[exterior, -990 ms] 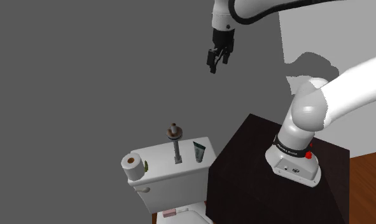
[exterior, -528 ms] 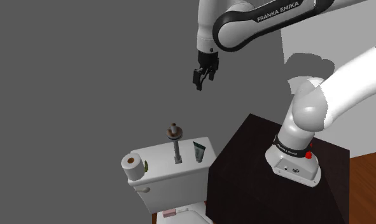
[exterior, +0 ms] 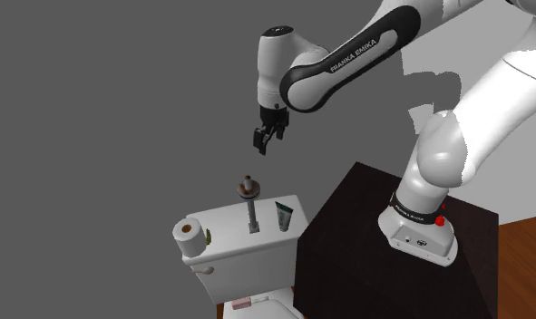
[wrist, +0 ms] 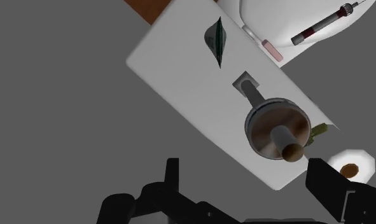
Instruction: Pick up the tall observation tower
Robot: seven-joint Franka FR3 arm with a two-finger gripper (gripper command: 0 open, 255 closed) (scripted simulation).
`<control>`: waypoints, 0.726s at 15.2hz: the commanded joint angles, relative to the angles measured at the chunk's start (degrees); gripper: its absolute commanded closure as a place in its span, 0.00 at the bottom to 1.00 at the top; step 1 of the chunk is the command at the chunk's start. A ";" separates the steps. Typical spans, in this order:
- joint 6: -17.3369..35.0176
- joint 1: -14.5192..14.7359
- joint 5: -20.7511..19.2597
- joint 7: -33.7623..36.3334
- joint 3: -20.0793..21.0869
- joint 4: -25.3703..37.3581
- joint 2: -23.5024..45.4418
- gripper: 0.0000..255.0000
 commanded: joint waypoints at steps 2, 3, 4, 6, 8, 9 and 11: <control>4.85 0.36 -1.07 2.86 2.14 1.33 5.78 0.00; 6.44 0.37 -1.74 3.86 2.78 1.92 7.88 0.00; 7.97 0.39 -2.56 4.94 3.38 2.60 10.02 0.00; 10.81 0.45 -4.61 7.35 4.47 4.19 14.39 0.00; 13.33 0.66 -7.24 10.08 5.30 6.09 18.86 0.00; 13.55 0.78 -7.52 10.36 5.28 6.29 19.29 0.00; 15.05 0.76 -8.69 11.30 5.17 5.96 20.59 0.00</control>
